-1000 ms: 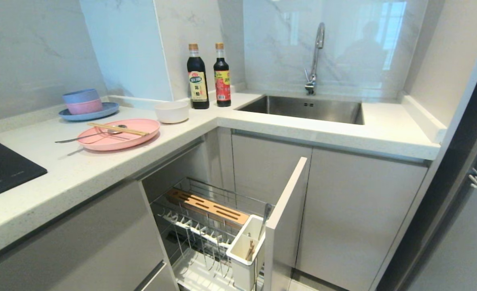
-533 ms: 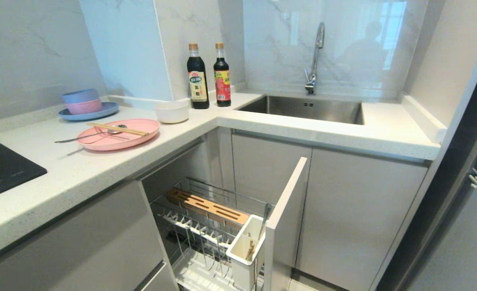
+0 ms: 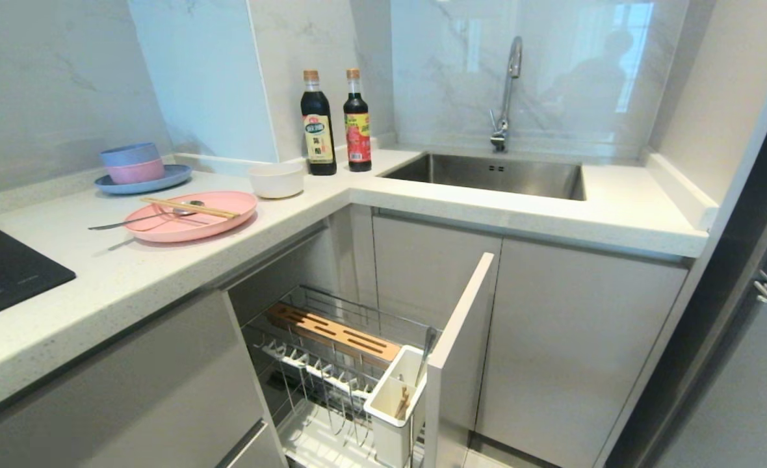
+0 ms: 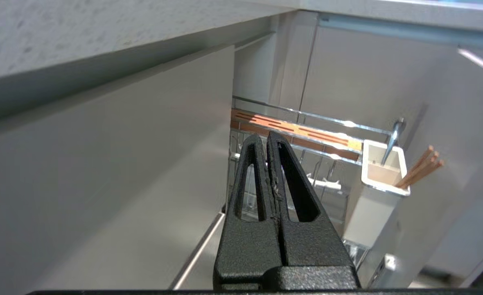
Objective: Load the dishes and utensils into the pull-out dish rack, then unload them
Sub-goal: Pick up the chopsticks and place it in the cupboard
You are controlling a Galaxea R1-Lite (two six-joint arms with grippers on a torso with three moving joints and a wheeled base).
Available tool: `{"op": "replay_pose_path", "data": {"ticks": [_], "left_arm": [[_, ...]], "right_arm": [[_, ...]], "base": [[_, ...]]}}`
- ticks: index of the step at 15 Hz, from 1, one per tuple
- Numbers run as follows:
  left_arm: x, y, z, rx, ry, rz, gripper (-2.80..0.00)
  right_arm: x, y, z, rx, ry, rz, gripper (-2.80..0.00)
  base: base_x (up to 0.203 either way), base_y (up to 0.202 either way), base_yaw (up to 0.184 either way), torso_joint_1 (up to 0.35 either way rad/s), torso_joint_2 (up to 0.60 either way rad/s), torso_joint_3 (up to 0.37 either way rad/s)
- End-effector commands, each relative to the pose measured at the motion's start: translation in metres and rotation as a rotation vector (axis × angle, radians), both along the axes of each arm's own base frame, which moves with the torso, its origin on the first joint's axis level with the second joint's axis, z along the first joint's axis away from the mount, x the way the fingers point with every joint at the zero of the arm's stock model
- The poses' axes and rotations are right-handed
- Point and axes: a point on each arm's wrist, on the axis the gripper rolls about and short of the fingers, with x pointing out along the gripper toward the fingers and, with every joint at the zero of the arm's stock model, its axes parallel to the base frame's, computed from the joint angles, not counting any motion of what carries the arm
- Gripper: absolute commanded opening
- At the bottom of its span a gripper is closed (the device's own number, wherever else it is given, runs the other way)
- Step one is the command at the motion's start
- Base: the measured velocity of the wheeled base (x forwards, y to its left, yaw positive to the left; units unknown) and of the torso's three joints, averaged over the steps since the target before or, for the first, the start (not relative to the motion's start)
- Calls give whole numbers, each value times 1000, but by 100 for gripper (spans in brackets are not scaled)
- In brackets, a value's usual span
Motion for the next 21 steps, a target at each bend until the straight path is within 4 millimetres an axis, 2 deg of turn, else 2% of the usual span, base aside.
{"op": "replay_pose_path", "data": {"ticks": [1,21], "left_arm": [[2,0,-7,-3,28,0,-280],[2,0,-7,-19,27,6,-280]], "right_arm": [[0,0,0,0,2,0,-280],[0,0,0,0,2,0,-280]], "base": [[0,0,0,0,0,0],[0,0,0,1,0,-15]]}}
